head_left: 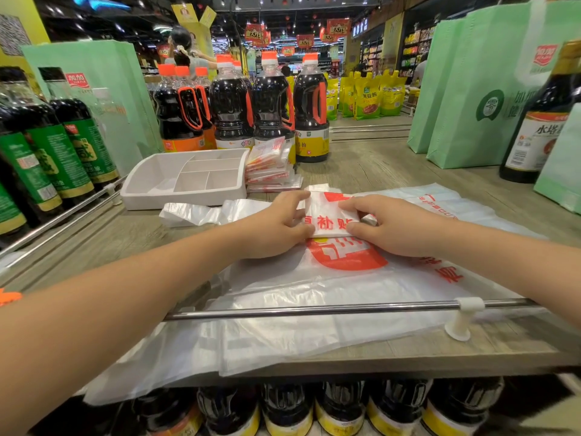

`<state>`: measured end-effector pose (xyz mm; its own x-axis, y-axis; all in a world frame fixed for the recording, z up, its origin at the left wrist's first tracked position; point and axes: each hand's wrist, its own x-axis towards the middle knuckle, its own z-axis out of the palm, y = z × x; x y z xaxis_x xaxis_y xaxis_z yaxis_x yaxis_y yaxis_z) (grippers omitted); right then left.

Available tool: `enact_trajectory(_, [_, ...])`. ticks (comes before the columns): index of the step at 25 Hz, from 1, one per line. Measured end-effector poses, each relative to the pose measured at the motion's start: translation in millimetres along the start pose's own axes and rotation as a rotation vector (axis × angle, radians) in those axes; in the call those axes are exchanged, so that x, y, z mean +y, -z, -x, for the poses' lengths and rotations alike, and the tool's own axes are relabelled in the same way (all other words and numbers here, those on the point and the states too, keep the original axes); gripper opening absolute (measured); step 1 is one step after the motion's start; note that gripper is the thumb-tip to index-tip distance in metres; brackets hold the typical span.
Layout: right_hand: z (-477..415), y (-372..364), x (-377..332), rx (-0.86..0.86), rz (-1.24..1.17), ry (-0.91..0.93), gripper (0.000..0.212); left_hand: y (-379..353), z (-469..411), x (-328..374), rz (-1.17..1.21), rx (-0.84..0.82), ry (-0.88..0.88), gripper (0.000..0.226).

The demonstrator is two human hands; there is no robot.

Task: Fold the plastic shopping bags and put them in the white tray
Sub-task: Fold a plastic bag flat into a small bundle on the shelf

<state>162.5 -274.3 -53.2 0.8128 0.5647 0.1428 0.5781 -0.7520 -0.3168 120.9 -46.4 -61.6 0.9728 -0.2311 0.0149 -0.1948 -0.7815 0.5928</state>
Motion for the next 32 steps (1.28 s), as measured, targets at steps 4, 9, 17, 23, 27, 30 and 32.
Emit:
enact_trajectory(4, [-2.6, -2.8, 3.1, -0.049, -0.016, 0.039, 0.040, 4.9, -1.0, -2.2, -0.150, 0.003, -0.017, 0.052])
enact_trajectory(9, [-3.8, -4.1, 5.7, -0.093, 0.008, 0.019, 0.040, 1.6, -2.7, -1.3, -0.269, 0.030, -0.049, 0.049])
enact_trajectory(17, [0.5, 6.1, 1.7, -0.072, 0.100, 0.109, 0.061, 11.4, 3.8, 0.1, -0.487, 0.055, -0.199, 0.057])
enact_trajectory(23, [7.6, 10.9, 0.9, 0.007, 0.269, 0.301, 0.043, 17.1, 15.0, 8.5, -0.739, 0.127, -0.366, 0.039])
enact_trajectory(27, [16.3, 13.6, 6.9, 0.084, 0.116, 0.410, 0.014, 22.6, 27.5, 6.3, -0.571, 0.142, -0.454, 0.042])
enact_trajectory(30, [22.4, 15.3, 5.4, 0.092, -0.162, 0.285, 0.008, 17.5, 25.0, -6.3, -0.299, 0.104, -0.410, 0.042])
enact_trajectory(32, [20.3, 13.3, 4.6, 0.086, -0.231, 0.199, 0.007, 12.3, 19.1, -9.0, -0.121, 0.098, -0.350, 0.030])
